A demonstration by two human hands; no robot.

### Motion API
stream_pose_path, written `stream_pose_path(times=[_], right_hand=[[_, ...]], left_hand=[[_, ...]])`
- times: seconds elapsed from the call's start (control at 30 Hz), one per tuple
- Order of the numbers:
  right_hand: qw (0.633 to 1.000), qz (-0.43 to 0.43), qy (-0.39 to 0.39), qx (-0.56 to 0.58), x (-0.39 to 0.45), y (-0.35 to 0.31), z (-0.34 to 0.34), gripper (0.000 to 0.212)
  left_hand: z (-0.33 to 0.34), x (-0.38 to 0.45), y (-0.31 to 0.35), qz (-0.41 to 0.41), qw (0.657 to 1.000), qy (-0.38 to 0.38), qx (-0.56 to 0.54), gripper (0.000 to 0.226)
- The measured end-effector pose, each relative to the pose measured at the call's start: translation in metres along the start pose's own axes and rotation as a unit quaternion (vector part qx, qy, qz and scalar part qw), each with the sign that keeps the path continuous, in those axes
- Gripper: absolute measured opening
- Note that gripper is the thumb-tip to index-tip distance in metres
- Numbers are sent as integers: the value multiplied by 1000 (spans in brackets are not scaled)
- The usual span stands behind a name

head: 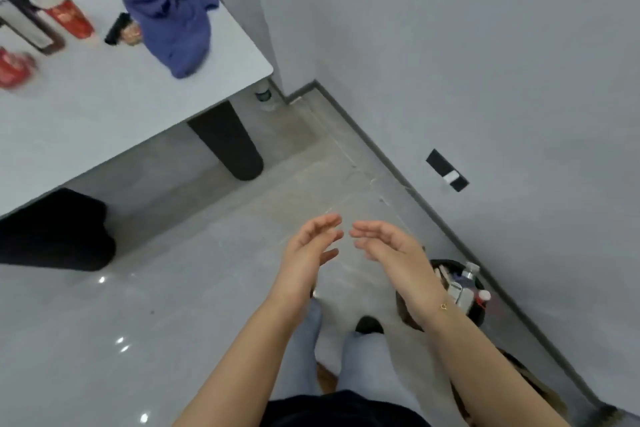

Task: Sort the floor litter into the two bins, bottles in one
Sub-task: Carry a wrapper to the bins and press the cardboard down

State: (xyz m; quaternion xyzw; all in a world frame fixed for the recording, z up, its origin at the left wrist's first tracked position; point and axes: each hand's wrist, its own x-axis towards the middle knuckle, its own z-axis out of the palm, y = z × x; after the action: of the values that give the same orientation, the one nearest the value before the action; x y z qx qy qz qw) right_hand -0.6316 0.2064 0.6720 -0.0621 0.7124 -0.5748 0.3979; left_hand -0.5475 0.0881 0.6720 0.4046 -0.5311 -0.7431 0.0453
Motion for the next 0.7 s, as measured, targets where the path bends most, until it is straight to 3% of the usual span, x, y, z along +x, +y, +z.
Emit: stream_pose_path(times=[0.33, 0.7], right_hand=[[986, -27, -132, -99, -3, -32, 152, 23], [958, -77, -245, -129, -5, -55, 477, 26]], left_hand=[[-160, -56, 14, 68, 978, 160, -118, 23], [-467, -106, 27, 101, 924, 309, -201, 24]])
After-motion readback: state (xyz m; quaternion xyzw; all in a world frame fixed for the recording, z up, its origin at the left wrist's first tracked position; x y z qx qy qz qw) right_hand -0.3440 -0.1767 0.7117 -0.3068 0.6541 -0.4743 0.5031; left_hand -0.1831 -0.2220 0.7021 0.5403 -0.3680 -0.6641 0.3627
